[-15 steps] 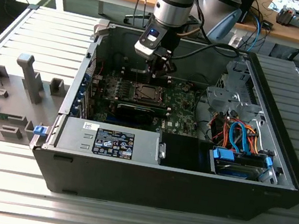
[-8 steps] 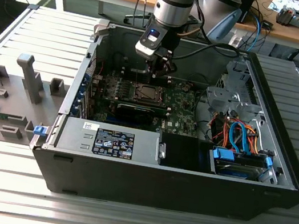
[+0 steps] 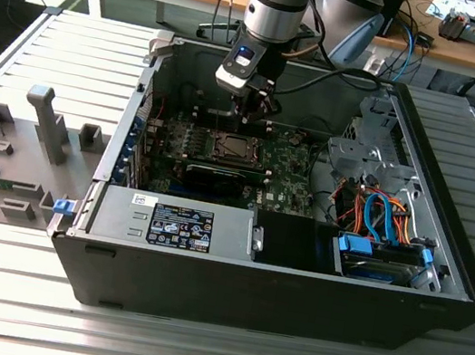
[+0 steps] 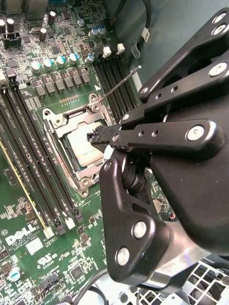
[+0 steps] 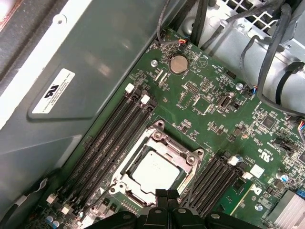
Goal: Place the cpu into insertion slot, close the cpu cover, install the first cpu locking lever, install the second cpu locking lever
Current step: 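Install the first cpu locking lever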
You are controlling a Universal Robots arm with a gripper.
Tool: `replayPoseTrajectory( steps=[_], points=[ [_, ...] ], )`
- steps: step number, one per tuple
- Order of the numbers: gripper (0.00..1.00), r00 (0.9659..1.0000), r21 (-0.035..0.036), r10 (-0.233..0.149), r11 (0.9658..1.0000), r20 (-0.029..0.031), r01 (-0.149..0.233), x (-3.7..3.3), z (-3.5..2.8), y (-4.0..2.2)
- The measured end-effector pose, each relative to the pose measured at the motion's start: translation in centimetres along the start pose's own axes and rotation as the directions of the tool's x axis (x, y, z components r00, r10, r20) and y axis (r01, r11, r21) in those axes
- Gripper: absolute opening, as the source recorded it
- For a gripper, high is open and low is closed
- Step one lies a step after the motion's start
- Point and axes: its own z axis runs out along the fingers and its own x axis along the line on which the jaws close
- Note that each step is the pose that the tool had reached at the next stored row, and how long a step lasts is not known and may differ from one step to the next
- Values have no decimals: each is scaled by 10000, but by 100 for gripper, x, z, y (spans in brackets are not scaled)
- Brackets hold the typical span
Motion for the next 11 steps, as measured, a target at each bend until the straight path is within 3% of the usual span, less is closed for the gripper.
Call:
replayPoseTrajectory(
  steps=[11],
  points=[
    [11, 9999, -2, -165, 9999, 6, 165, 0, 0, 0]
  ],
)
